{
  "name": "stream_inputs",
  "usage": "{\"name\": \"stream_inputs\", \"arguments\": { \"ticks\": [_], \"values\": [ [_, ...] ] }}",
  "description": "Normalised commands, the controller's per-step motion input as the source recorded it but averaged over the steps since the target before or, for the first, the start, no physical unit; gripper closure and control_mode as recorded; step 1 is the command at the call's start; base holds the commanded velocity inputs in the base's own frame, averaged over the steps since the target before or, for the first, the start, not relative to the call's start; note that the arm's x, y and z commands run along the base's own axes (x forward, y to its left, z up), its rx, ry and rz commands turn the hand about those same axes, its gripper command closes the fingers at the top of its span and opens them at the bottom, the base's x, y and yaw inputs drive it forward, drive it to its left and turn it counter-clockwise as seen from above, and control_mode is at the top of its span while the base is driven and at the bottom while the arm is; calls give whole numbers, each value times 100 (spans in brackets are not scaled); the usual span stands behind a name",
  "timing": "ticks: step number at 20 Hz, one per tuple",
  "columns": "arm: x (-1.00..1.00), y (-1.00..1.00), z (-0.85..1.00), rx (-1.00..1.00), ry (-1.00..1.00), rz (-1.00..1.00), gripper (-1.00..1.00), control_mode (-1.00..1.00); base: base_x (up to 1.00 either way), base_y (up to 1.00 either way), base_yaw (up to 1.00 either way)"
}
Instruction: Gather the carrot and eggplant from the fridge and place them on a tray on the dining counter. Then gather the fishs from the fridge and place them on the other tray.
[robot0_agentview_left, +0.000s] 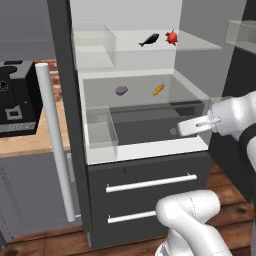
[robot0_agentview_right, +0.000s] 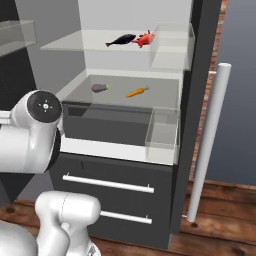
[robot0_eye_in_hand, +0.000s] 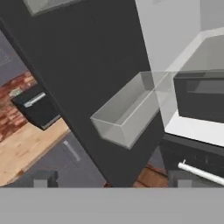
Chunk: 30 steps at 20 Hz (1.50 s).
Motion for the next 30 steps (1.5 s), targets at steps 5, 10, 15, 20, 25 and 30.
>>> {"name": "stream_inputs", "arguments": {
  "ticks": [5, 10, 15, 20, 25, 30],
  "values": [
    [-9, -34, 4, -19, -3, -43, -100, -100, 0, 0, 0],
    [-1, -31, 2, -16, 0, -41, -100, -100, 0, 0, 0],
    [0, -40, -1, -14, 0, -31, -100, -100, 0, 0, 0],
    [0, -56, -1, -16, 0, -21, -100, -100, 0, 0, 0],
    [1, 0, -1, -5, 2, -2, -100, -100, 0, 0, 0],
    [8, 1, 0, -1, 2, 0, -100, -100, 0, 0, 0]
  ]
}}
